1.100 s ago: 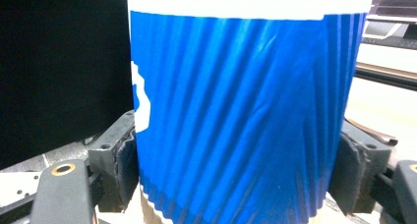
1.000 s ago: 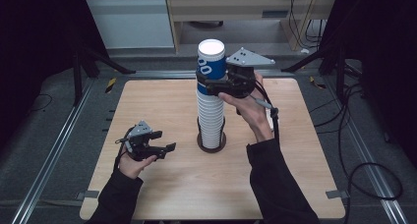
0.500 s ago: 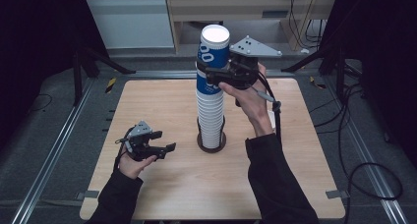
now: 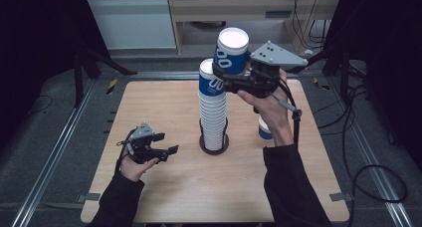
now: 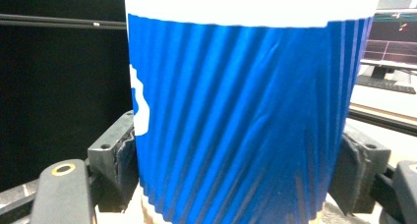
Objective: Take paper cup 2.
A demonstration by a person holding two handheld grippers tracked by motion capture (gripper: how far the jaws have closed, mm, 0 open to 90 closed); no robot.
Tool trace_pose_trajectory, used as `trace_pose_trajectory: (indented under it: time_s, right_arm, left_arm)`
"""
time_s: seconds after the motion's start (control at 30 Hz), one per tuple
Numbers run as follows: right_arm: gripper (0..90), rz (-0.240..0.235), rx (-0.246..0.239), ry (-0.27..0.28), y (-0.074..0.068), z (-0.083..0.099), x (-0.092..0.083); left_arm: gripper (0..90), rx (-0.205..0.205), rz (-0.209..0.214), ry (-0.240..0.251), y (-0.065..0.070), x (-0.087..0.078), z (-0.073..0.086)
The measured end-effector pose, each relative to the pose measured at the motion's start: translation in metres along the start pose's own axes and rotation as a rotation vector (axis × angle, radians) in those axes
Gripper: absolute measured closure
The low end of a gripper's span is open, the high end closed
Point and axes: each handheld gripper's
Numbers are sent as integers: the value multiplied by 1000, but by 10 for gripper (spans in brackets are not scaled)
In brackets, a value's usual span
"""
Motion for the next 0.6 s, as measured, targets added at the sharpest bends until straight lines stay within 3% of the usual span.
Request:
trace_pose_trajectory:
  time_s: [0.07,0.17,0.27,0.47,0.6]
  right_arm:
    - [210,4,-10,-6,4,5,-16]
    - [210,6,-5,-2,6,9,-25]
    - [210,11,7,-10,12,24,-44]
    - [210,15,18,-47,18,44,-59]
    - [210,15,27,-104,21,70,-66]
  left_arm:
    - [212,2,2,2,1,-1,-1]
    - [212,4,1,0,1,-1,-1]
    - [212,9,2,2,2,-2,-2]
    - [215,13,7,3,4,-2,-2]
    - [222,12,7,4,5,-4,-3]
Point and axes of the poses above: each handheld gripper's, and its own axes: x roughly forward along the jaws, z roughly out of its underside, y roughly to its right, and after that the axes turned 4 degrees about -x, right-handed
